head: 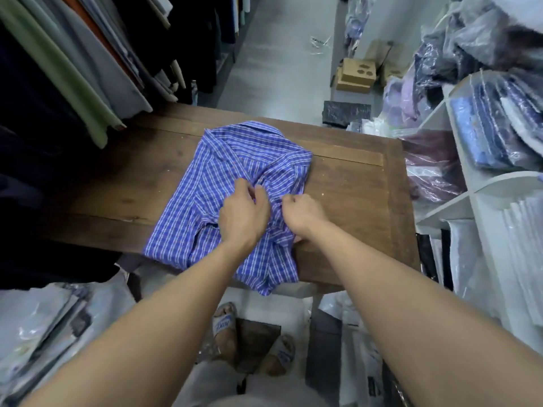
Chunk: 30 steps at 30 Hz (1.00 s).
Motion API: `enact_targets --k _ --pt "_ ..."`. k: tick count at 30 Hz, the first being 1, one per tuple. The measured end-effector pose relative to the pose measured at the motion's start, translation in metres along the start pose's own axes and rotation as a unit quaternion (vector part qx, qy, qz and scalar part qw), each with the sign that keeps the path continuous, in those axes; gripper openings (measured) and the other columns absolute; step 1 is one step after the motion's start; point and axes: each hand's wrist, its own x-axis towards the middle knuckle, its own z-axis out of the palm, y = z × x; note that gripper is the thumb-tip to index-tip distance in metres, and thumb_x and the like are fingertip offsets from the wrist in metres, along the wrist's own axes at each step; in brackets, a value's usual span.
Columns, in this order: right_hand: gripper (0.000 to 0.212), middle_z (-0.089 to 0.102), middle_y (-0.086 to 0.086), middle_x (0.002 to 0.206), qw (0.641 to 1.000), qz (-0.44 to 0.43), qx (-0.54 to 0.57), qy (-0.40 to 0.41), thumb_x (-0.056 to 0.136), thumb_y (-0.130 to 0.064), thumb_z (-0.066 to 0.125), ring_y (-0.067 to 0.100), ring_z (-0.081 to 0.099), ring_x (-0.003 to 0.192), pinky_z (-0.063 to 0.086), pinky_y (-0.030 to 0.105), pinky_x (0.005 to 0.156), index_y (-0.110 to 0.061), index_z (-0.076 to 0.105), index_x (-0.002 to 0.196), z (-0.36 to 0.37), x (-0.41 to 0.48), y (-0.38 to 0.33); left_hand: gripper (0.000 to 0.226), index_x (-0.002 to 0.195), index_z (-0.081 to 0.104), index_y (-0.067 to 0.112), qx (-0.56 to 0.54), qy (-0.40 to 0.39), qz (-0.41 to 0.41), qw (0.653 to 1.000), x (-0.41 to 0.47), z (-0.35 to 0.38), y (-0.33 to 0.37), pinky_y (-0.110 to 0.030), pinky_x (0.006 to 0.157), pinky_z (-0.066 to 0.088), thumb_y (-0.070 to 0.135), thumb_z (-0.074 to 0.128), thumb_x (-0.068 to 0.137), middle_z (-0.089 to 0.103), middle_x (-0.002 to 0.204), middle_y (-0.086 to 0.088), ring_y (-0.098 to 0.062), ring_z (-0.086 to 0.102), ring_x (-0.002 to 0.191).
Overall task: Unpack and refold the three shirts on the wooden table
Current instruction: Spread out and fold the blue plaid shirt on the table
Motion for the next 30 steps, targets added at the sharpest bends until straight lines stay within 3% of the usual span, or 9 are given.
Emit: enact_targets --k 4,8,12,14,18,21,23,25,30 --pt "0.026 0.07 0.014 0.112 0.995 -0.049 -0.085 0.03 0.093 -0.023 0.05 0.035 0.063 0.106 0.043 0.03 0.078 -0.011 0.07 0.102 0.0 0.004 0.002 0.035 0.067 0.048 0.015 -0.031 -0.105 -0.02 0.994 -0.04 0.003 -0.022 -0.043 0.063 0.047 0.042 0.044 0.09 0.06 0.062 -0.003 -0.03 0.059 0.066" --pt "0.012 0.065 0.007 0.09 0.992 -0.058 -0.106 0.019 0.089 -0.021 0.058 0.029 0.062 0.089 0.038 0.025 0.069 -0.014 0.068 0.091 0.006 -0.004 0.001 0.033 0.086 0.054 0.025 -0.001 -0.216 -0.042 0.975 -0.062 0.008 -0.028 -0.043 0.073 0.057 0.056 0.057 0.076 0.07 0.071 0.003 -0.023 0.067 0.073" --pt "0.013 0.065 0.01 0.084 1.0 -0.012 0.022 -0.014 0.094 -0.013 0.051 0.03 0.066 0.062 0.054 0.031 0.054 -0.013 0.063 0.098 0.007 -0.008 -0.005 0.067 0.1 0.047 0.019 0.122 -0.2 -0.019 0.972 -0.072 0.012 -0.026 -0.038 0.069 0.047 0.074 0.071 0.07 0.064 0.097 -0.002 -0.027 0.062 0.092" --pt "0.019 0.062 0.015 0.09 0.991 0.031 0.122 -0.048 0.097 -0.004 0.046 0.031 0.063 0.057 0.062 0.043 0.064 -0.014 0.055 0.111 0.006 -0.009 -0.006 0.069 0.108 0.045 0.017 0.149 -0.196 -0.025 0.969 -0.075 0.015 -0.023 -0.038 0.072 0.047 0.07 0.073 0.074 0.063 0.106 -0.006 -0.03 0.062 0.101" --pt "0.035 0.062 0.016 0.105 0.993 0.003 0.113 -0.022 0.089 0.002 0.049 0.039 0.071 0.079 0.062 0.051 0.074 -0.023 0.047 0.114 0.001 -0.008 0.002 0.038 0.112 0.053 0.016 0.161 -0.196 -0.025 0.967 -0.075 0.02 -0.02 -0.038 0.076 0.047 0.04 0.069 0.087 0.066 0.113 -0.01 -0.035 0.062 0.106" --pt "0.04 0.062 0.007 0.114 0.994 -0.075 -0.047 0.072 0.087 -0.008 0.053 0.033 0.064 0.102 0.052 0.034 0.087 -0.021 0.054 0.125 -0.008 -0.006 0.009 0.017 0.102 0.058 0.019 0.151 -0.19 -0.028 0.97 -0.074 0.016 -0.014 -0.035 0.072 0.041 0.027 0.06 0.087 0.065 0.106 -0.008 -0.034 0.061 0.101" --pt "0.048 0.053 0.012 0.132 0.984 -0.105 -0.104 0.097 0.09 -0.009 0.052 0.035 0.057 0.116 0.045 0.035 0.093 -0.02 0.049 0.138 -0.012 0.002 0.008 0.005 0.089 0.053 0.02 0.134 -0.195 -0.036 0.971 -0.076 0.012 -0.014 -0.035 0.07 0.039 0.02 0.058 0.086 0.062 0.096 -0.006 -0.033 0.058 0.092" --pt "0.057 0.036 0.013 0.151 0.978 -0.126 -0.13 0.1 0.093 -0.008 0.051 0.038 0.054 0.122 0.043 0.038 0.096 -0.021 0.04 0.147 -0.015 0.015 0.004 0.009 0.08 0.049 0.018 0.105 -0.209 -0.046 0.971 -0.075 0.009 -0.017 -0.035 0.068 0.042 0.011 0.055 0.082 0.06 0.086 -0.005 -0.031 0.056 0.084" --pt "0.067 0.004 0.006 0.169 0.964 -0.137 -0.22 0.064 0.099 -0.012 0.046 0.038 0.045 0.136 0.043 0.041 0.1 -0.024 0.02 0.159 -0.026 0.053 -0.013 0.023 0.094 0.057 0.017 -0.008 -0.252 -0.097 0.963 -0.07 -0.003 -0.022 -0.034 0.064 0.044 -0.002 0.049 0.084 0.06 0.079 -0.004 -0.026 0.058 0.078"
